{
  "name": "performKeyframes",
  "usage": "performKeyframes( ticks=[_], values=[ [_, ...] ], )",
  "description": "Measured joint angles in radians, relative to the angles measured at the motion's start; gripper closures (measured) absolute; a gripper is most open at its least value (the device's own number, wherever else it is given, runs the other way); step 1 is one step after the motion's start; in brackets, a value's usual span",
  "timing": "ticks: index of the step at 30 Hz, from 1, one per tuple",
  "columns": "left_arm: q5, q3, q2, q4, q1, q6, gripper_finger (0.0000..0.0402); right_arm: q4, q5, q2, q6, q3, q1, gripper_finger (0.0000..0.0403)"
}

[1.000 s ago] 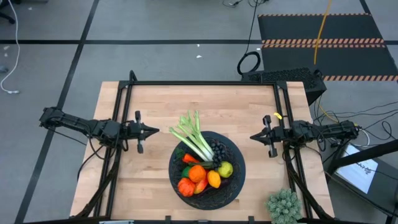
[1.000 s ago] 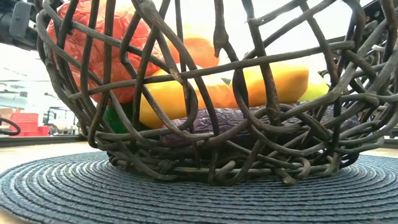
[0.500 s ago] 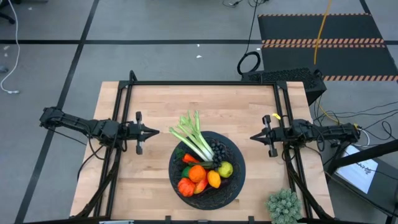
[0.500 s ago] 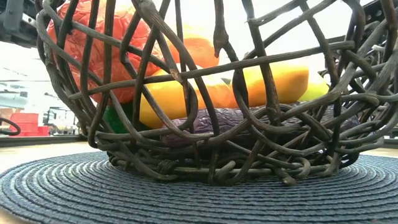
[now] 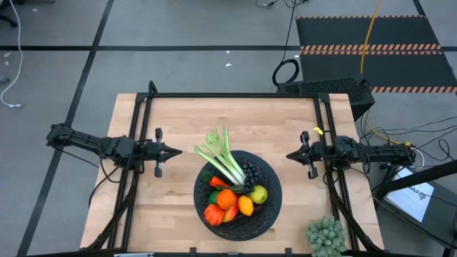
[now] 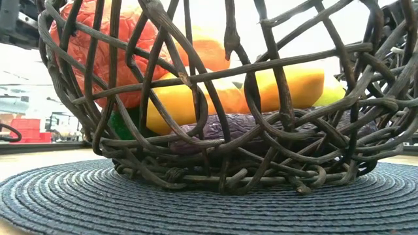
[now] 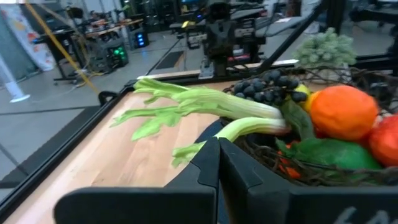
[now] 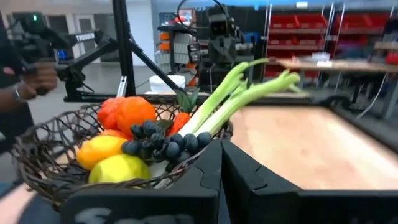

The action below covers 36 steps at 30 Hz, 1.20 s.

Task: Build produce basket
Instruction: Return to Home Position

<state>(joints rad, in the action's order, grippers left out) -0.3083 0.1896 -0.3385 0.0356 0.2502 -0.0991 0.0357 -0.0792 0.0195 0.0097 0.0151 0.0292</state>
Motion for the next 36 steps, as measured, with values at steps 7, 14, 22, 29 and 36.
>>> performKeyframes(
  ticks=[7, 14, 22, 29, 36],
  values=[
    [0.028, 0.0, 0.053, -0.034, 0.0, 0.004, 0.0388, 0.002, -0.041, 0.027, 0.043, 0.0, 0.001, 0.0393],
    [0.076, 0.0, 0.08, -0.071, 0.0, 0.059, 0.0395, 0.103, -0.075, 0.018, -0.081, 0.0, 0.001, 0.0402],
    [0.083, 0.0, 0.081, -0.067, 0.0, 0.042, 0.0398, 0.022, -0.078, -0.017, -0.156, 0.0, -0.013, 0.0402],
    [0.101, 0.0, 0.085, -0.07, 0.001, 0.026, 0.0392, 0.012, -0.073, -0.017, -0.138, 0.0, -0.016, 0.0401],
    [0.142, 0.0, 0.144, -0.079, 0.0, -0.018, 0.0396, 0.009, -0.076, -0.016, -0.153, 0.0, -0.016, 0.0399]
  ],
)
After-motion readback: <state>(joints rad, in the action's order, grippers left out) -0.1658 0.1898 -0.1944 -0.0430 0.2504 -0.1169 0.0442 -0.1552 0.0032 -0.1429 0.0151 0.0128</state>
